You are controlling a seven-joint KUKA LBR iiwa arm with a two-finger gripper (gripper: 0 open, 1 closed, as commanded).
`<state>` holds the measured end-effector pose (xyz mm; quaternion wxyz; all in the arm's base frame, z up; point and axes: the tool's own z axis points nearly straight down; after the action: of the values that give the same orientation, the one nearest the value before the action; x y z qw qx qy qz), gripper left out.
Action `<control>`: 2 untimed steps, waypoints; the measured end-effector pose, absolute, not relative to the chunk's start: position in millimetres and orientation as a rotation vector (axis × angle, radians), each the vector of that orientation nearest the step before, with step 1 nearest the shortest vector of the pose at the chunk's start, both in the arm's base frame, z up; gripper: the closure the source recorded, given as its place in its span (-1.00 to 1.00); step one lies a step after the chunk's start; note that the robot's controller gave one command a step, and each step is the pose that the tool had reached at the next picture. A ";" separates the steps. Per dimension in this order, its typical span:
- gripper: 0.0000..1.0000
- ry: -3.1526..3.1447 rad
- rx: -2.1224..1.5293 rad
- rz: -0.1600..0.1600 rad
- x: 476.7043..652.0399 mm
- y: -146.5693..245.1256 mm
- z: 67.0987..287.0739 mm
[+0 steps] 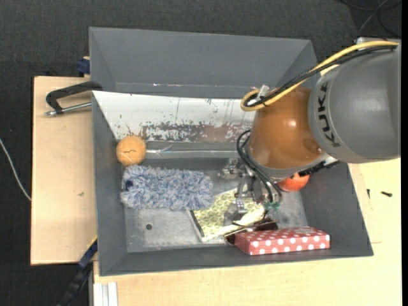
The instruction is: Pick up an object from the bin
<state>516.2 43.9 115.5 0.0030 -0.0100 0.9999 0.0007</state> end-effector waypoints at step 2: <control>1.00 3.128 0.125 0.002 525.9 56.1 76.0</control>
Offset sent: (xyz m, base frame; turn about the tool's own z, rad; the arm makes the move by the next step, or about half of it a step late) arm 0.0000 0.0000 0.0000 0.0000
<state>525.9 56.1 76.0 0.0056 0.0400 0.9992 0.0005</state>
